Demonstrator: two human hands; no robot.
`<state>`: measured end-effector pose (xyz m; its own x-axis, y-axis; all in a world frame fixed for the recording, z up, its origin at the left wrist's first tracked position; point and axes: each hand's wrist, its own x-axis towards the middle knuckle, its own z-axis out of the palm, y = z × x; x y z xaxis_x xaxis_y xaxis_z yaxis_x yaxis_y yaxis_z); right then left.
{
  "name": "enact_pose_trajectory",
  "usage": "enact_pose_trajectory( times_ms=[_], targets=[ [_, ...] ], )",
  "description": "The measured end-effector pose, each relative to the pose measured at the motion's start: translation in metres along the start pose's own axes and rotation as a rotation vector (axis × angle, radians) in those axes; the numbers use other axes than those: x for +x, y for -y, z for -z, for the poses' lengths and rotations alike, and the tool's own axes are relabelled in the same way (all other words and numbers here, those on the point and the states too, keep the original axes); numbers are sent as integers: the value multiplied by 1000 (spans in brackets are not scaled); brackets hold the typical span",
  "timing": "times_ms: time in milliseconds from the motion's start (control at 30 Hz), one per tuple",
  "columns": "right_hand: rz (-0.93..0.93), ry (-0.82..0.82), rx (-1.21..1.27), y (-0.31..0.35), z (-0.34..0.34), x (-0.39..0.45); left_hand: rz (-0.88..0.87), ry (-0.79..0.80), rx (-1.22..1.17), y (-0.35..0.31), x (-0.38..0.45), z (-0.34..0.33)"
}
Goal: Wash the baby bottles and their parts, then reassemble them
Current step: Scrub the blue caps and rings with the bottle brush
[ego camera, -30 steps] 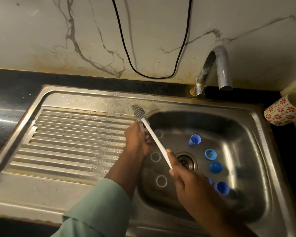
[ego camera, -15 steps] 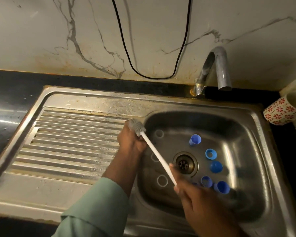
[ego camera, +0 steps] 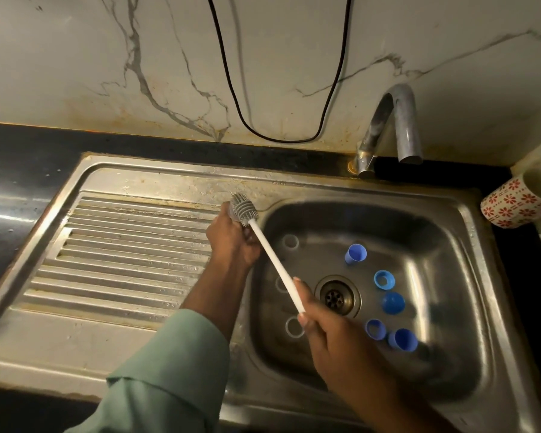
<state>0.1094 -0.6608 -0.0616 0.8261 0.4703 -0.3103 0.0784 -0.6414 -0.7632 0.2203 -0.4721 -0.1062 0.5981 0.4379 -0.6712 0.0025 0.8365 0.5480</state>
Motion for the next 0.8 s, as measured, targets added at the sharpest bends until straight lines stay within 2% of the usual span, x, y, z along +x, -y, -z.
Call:
enact_pose_trajectory(
  times_ms=[100,233,333,433,500,633,800],
  targets=[
    [10,-48,86,2,-10,3,-30,-5,61,-6,3,-1],
    [-86,-112,311,10,-10,17,-4,43,111,6,-1,4],
    [-22,-115,272,6,1,11,16,-33,25,0,0,6],
    [-55,32,183,3,1,-7,-5,-88,-55,-7,4,8],
    [-65,48,171,7,-7,-3,7,-51,2,-3,2,8],
    [-78,-44,205,9,-9,22,-31,-25,230,12,-9,9],
    [-20,20,163,10,-2,-4,-16,-105,158,5,-7,13]
  ],
)
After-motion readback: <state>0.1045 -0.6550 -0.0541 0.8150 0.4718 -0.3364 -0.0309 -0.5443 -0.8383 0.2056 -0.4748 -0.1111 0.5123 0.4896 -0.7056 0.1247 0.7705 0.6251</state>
